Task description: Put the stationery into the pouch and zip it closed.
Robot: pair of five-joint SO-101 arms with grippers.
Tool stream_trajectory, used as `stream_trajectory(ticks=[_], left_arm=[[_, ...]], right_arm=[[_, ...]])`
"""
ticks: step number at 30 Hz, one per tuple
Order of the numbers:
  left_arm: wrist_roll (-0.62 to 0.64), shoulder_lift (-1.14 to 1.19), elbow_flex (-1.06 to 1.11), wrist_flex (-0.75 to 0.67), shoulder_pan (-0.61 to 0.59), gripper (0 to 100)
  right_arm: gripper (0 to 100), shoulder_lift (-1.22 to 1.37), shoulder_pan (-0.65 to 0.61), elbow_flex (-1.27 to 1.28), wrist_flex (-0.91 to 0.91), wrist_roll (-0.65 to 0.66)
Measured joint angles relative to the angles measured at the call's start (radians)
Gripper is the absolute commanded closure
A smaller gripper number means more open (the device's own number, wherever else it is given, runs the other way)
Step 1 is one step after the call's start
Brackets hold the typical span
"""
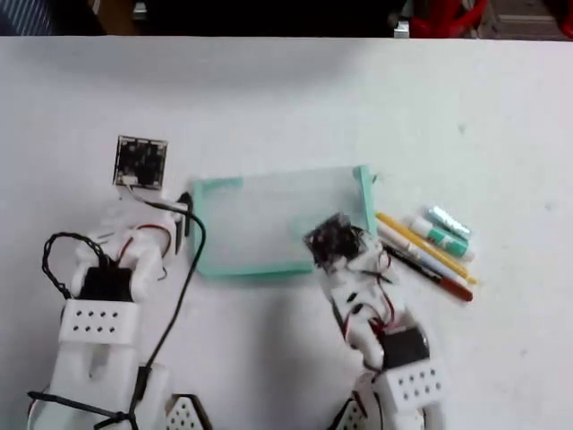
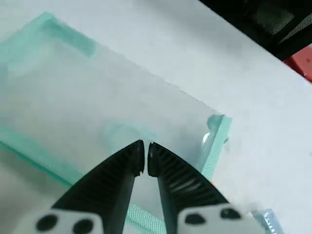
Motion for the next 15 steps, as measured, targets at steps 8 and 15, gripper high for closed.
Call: stream_trajectory(ticks=[8,15], left_arm=[[-0.005,0.000,0.000,-0.003,0.000,85],[-0.008,0.000,0.000,-0.003,0.000,85]], right_arm=[[97.1,0.651,0.173,-0.213,-0.262,-0.181],[97.5,0.847,0.064,-0.299,-0.262,-0.212]])
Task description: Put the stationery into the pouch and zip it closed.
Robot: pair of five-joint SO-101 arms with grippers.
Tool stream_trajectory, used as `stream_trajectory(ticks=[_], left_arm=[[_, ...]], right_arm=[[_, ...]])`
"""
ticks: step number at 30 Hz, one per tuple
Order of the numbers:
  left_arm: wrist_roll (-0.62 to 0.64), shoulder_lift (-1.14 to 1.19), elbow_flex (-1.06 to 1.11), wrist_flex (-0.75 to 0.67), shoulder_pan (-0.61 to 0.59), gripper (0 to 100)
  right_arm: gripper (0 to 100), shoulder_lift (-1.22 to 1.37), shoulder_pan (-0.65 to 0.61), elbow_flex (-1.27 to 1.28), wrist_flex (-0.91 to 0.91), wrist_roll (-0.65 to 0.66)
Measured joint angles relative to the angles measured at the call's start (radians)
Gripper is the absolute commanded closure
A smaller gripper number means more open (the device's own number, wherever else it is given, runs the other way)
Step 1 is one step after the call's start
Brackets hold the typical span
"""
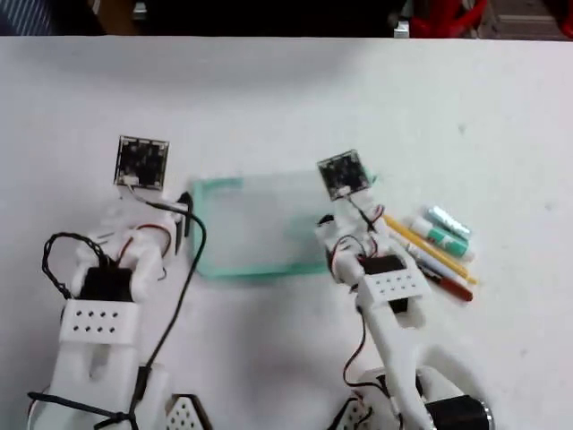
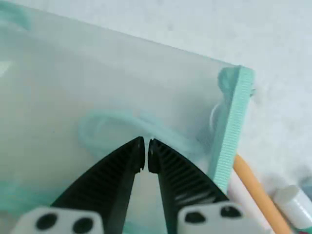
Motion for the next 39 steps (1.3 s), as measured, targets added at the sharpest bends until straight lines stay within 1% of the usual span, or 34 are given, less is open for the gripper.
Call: stream_trajectory(ticks=[4,9,11,14,15,16,17,18,20,21,22,25,26,27,28,30,31,32,35,36,37,39], left_arm=[[0.000,0.000,0.000,0.000,0.000,85],[0.000,0.000,0.000,0.000,0.000,85],[0.000,0.000,0.000,0.000,0.000,85],[0.000,0.000,0.000,0.000,0.000,85],[0.000,0.000,0.000,0.000,0.000,85],[0.000,0.000,0.000,0.000,0.000,85],[0.000,0.000,0.000,0.000,0.000,85],[0.000,0.000,0.000,0.000,0.000,85],[0.000,0.000,0.000,0.000,0.000,85],[0.000,0.000,0.000,0.000,0.000,85],[0.000,0.000,0.000,0.000,0.000,85],[0.000,0.000,0.000,0.000,0.000,85],[0.000,0.000,0.000,0.000,0.000,85],[0.000,0.000,0.000,0.000,0.000,85],[0.000,0.000,0.000,0.000,0.000,85],[0.000,0.000,0.000,0.000,0.000,85],[0.000,0.000,0.000,0.000,0.000,85],[0.000,0.000,0.000,0.000,0.000,85],[0.000,0.000,0.000,0.000,0.000,85],[0.000,0.000,0.000,0.000,0.000,85],[0.000,0.000,0.000,0.000,0.000,85],[0.000,0.000,0.000,0.000,0.000,85]], right_arm=[[97.5,-0.052,-0.003,-0.002,0.098,-0.003],[95.7,-0.092,-0.006,0.015,0.092,-0.008],[89.7,-0.095,-0.011,0.015,0.092,-0.008],[75.9,-0.095,-0.014,0.018,0.092,-0.008],[72.4,-0.095,-0.014,0.018,0.092,-0.008],[70.9,-0.095,-0.014,0.018,0.092,-0.008],[72.4,-0.095,-0.012,0.018,0.092,-0.008],[77.2,-0.095,-0.012,0.020,0.092,-0.008],[94.1,-0.095,-0.023,0.025,0.092,-0.008],[99.8,-0.095,-0.029,0.025,0.092,-0.008],[96.2,-0.098,-0.029,0.025,0.092,-0.008],[80.0,-0.100,-0.025,0.025,0.092,0.005],[76.3,-0.101,-0.026,0.025,0.092,0.008],[75.7,-0.101,-0.028,0.025,0.092,0.008],[78.9,-0.101,-0.029,0.025,0.092,0.008],[93.9,-0.101,-0.029,0.025,0.092,0.014],[99.8,-0.101,-0.029,0.025,0.092,0.014],[96.7,-0.101,-0.029,0.026,0.092,0.015],[82.1,-0.101,-0.029,0.026,0.092,0.015],[80.3,-0.101,-0.029,0.026,0.092,0.015],[83.8,-0.101,-0.029,0.026,0.092,0.015],[99.8,-0.101,-0.029,0.026,0.097,0.015]])
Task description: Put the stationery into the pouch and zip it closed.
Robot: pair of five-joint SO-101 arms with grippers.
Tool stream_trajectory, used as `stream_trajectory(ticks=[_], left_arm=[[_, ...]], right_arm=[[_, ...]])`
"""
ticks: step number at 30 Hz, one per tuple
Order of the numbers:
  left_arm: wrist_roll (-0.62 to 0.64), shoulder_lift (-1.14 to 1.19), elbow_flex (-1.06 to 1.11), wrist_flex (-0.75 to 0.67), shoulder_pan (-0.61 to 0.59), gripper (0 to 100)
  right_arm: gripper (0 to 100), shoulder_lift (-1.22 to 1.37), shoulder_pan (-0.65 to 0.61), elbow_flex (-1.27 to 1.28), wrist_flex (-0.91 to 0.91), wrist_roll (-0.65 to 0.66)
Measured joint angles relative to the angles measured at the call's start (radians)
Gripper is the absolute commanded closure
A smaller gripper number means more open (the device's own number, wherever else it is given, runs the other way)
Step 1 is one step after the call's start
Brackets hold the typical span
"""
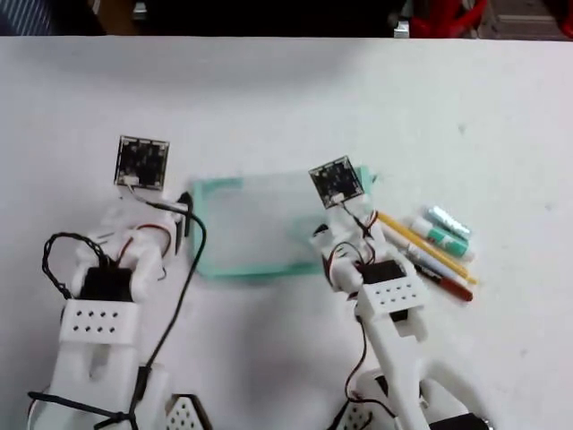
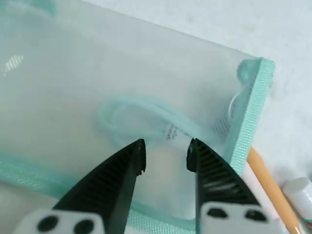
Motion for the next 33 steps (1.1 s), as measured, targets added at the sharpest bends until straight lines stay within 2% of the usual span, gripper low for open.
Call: stream_trajectory(ticks=[5,7,8,11,15,17,23,28,33], left_arm=[[0.000,0.000,0.000,0.000,0.000,85],[0.000,0.000,0.000,0.000,0.000,84],[0.000,0.000,0.000,0.000,0.000,84],[0.000,0.000,0.000,0.008,0.000,81],[0.040,0.000,-0.009,0.072,0.000,76],[0.060,0.000,-0.029,0.104,0.000,76],[0.071,0.000,-0.037,0.120,-0.002,76],[0.098,0.000,-0.037,0.120,-0.060,76],[0.118,0.000,-0.037,0.120,-0.068,76]], right_arm=[[75.9,0.000,0.000,0.000,0.000,0.000],[71.4,0.000,0.000,0.000,0.000,0.000],[75.0,0.000,0.000,0.000,0.000,0.000],[99.8,0.000,0.000,0.000,0.000,0.000],[78.7,0.000,0.057,0.000,0.000,0.000],[73.8,0.000,0.098,-0.002,0.000,0.000],[76.9,0.000,0.190,-0.002,0.000,-0.091],[76.9,0.000,0.239,-0.015,0.000,-0.115],[76.8,0.000,0.353,-0.061,0.000,-0.195]])
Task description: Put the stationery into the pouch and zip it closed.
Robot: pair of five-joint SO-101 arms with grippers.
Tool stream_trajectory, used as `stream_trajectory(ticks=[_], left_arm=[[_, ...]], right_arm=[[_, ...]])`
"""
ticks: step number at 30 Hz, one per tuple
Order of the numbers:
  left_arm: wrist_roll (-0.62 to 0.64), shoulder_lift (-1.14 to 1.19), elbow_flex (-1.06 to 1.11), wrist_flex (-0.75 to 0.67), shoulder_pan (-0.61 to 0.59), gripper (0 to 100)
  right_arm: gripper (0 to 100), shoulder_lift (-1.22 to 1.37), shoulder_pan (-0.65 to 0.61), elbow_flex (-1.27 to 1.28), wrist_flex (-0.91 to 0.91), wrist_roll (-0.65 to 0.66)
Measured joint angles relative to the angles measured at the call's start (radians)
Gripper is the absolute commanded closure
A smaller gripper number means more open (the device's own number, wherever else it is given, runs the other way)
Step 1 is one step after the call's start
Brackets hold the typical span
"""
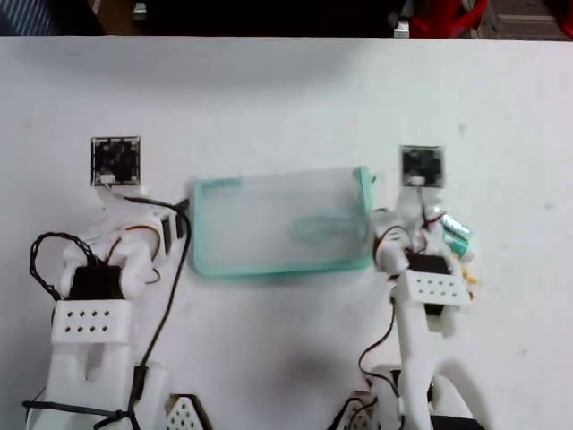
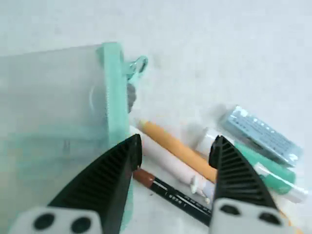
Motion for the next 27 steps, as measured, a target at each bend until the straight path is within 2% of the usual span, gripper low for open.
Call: stream_trajectory(ticks=[3,9,16,18,20,24,27], left_arm=[[0.003,0.000,0.000,0.000,0.000,76],[0.003,0.000,0.000,0.000,0.000,76],[0.003,0.000,0.000,0.000,-0.002,76],[0.003,0.000,-0.003,-0.003,-0.014,81],[0.009,0.000,-0.003,-0.014,-0.061,86],[0.087,0.002,-0.029,-0.029,-0.253,82],[0.104,0.002,-0.035,-0.029,-0.264,80]], right_arm=[[76.8,0.002,0.040,-0.015,0.000,-0.011],[76.8,0.002,-0.049,-0.048,0.008,-0.011],[76.8,0.061,-0.130,-0.207,0.137,-0.011],[76.8,0.130,-0.132,-0.224,0.135,-0.011],[76.9,0.198,-0.130,-0.242,0.121,-0.011],[76.9,0.292,-0.123,-0.282,0.118,-0.011],[76.9,0.301,-0.124,-0.292,0.118,-0.011]])
